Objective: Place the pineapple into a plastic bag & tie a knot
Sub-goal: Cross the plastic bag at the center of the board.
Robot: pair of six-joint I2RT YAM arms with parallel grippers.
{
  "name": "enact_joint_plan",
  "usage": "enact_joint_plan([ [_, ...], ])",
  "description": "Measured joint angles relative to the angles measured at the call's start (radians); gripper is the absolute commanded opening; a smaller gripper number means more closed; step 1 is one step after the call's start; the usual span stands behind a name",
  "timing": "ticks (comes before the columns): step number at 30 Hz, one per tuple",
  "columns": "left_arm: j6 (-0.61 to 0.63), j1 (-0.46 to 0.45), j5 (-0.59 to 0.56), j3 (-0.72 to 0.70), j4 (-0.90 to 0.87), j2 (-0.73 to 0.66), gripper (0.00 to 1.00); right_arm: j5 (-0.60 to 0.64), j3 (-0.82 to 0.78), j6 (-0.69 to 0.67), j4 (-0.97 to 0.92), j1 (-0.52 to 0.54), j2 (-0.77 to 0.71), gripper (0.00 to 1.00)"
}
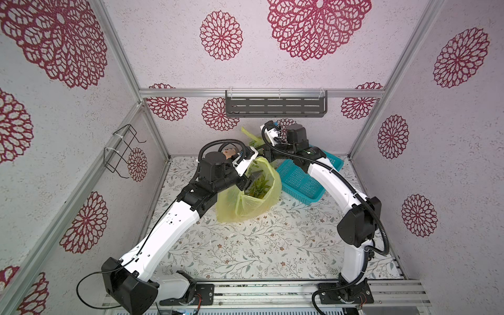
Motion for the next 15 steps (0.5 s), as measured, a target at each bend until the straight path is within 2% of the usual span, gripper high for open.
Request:
enact_joint_plan([
  [5,0.012,0.000,0.000,0.041,0.007,0.026,0.52,0.000,-0.011,0.000,0.007,0.000,-0.002,0.00],
  [9,0.019,0.000,0.005,0.067,0.009,0.049,0.32,0.000,-0.022,0.001,0.010,0.000,-0.011,0.00],
  [11,0.023,0.000,0.009,0.072,0.008,0.058,0.15,0.000,-0.027,0.000,0.011,0.000,-0.019,0.00],
  [12,0.023,0.000,0.011,0.073,0.007,0.061,0.03,0.000,-0.027,0.001,0.013,0.000,-0.021,0.00],
  [13,0.024,0.000,0.012,0.073,0.004,0.062,0.00,0.000,-0.027,0.001,0.014,0.000,-0.024,0.00],
  [15,0.017,0.000,0.010,0.073,0.003,0.063,0.00,0.005,-0.028,0.001,0.014,0.000,-0.032,0.00],
])
